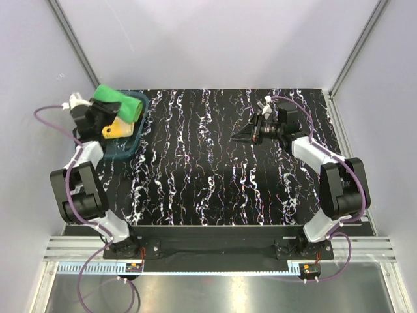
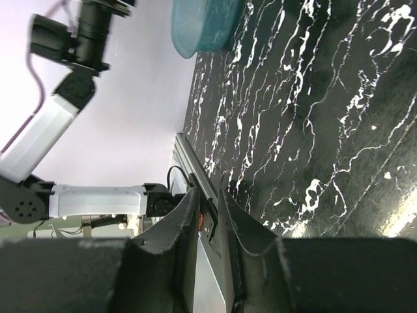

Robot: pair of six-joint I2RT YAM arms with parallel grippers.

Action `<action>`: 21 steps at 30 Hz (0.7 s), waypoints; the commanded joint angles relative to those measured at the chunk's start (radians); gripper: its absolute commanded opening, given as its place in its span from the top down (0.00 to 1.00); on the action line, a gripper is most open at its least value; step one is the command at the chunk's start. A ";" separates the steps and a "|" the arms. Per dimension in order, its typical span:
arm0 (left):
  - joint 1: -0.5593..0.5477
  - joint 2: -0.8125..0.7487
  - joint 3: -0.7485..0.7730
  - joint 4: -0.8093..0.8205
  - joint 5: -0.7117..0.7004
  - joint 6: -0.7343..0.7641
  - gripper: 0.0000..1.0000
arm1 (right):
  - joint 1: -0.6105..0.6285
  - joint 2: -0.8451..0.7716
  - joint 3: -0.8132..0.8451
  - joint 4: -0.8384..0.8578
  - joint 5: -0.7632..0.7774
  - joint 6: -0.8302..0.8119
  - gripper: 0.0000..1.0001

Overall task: Roll the towels
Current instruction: Place the rolled towel into the container

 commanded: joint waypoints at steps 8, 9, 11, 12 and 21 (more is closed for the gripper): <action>0.092 -0.054 -0.196 -0.067 -0.094 -0.019 0.52 | 0.019 -0.033 0.047 -0.088 -0.044 -0.058 0.75; 0.091 -0.060 -0.197 -0.091 -0.102 -0.010 0.48 | 0.017 -0.053 0.047 -0.100 -0.038 -0.074 0.75; 0.100 -0.070 -0.193 -0.199 -0.131 -0.005 0.44 | 0.017 -0.070 0.047 -0.138 -0.029 -0.088 0.75; 0.104 -0.074 -0.194 -0.230 -0.136 -0.007 0.40 | 0.017 -0.082 0.044 -0.146 -0.021 -0.089 0.75; 0.144 -0.177 -0.206 -0.454 -0.228 0.030 0.09 | 0.019 -0.148 0.039 -0.229 0.007 -0.100 0.74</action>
